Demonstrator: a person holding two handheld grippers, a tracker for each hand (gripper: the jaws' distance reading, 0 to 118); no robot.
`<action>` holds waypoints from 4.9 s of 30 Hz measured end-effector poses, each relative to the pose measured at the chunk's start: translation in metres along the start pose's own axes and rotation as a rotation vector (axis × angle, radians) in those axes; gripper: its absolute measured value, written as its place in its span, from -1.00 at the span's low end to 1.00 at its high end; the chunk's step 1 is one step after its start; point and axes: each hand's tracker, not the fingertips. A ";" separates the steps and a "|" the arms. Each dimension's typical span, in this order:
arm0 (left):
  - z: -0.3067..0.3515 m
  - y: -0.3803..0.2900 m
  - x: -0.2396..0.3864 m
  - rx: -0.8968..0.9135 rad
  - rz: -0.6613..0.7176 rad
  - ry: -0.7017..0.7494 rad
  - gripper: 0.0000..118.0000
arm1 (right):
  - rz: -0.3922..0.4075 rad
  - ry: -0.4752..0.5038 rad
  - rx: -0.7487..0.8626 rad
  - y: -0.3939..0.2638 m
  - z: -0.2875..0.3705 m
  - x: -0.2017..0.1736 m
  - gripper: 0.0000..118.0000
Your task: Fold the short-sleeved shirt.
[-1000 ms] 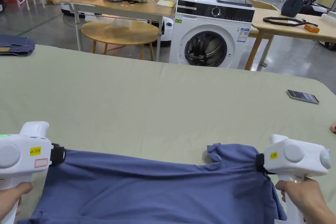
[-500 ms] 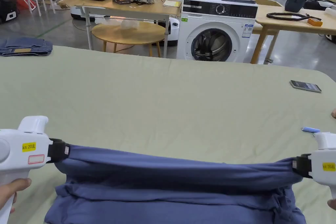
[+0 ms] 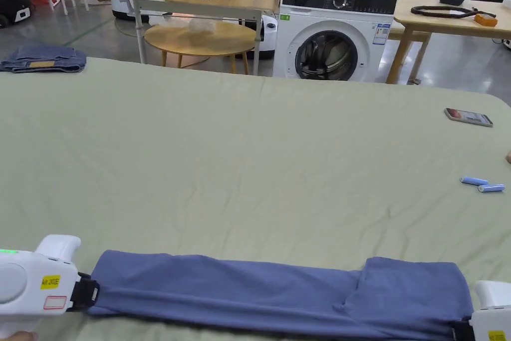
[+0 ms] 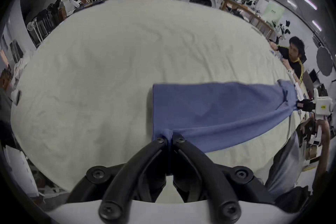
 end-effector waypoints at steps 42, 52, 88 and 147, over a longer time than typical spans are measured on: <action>0.065 0.056 0.143 0.937 -0.069 0.166 -1.00 | -0.020 -0.008 0.924 0.046 0.062 -0.155 -1.00; 0.080 0.049 0.068 0.687 0.110 0.025 -1.00 | -0.030 -0.007 0.964 0.053 0.067 -0.159 -1.00; -0.055 0.010 -0.045 -0.058 0.431 -0.684 -0.91 | 0.015 0.049 0.830 0.052 0.040 -0.163 -1.00; -0.062 0.069 0.172 -0.205 0.217 -0.570 -0.43 | -0.001 0.024 0.786 0.048 0.037 -0.140 -1.00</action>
